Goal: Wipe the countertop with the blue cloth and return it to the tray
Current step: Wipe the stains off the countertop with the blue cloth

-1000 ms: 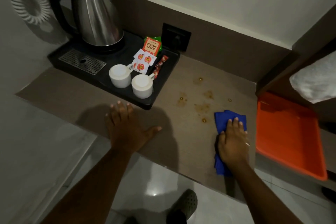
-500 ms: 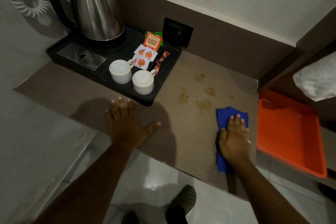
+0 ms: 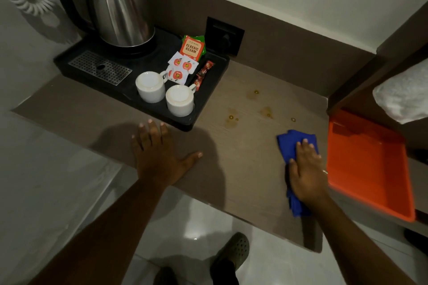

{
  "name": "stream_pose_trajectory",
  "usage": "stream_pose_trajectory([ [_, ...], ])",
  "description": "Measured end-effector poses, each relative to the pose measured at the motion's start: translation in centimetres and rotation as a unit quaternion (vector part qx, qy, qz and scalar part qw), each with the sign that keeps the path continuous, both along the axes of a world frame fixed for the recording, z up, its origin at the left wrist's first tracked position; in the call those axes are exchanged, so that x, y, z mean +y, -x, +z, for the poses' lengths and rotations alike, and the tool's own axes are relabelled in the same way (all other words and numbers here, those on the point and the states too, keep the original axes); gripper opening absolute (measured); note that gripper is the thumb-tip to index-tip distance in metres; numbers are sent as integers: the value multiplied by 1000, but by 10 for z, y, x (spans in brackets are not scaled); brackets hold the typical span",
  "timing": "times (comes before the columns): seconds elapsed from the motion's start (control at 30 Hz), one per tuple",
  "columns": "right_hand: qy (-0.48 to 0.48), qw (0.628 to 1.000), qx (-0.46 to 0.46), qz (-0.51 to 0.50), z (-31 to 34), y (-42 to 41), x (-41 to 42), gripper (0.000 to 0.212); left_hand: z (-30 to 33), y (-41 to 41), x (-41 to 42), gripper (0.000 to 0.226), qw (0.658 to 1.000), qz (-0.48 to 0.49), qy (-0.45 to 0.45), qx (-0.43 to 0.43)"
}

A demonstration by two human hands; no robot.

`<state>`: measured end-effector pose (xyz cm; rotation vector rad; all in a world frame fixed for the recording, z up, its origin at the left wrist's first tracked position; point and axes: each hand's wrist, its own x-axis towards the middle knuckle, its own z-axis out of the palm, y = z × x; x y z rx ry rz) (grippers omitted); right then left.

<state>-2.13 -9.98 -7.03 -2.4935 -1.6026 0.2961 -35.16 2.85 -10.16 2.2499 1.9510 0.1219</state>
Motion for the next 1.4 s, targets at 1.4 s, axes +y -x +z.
stream_pose_trajectory([
  [1.4,14,996,-21,-87,-3,-19,117,60,6,-6,-2,128,1000,8,-2,22],
])
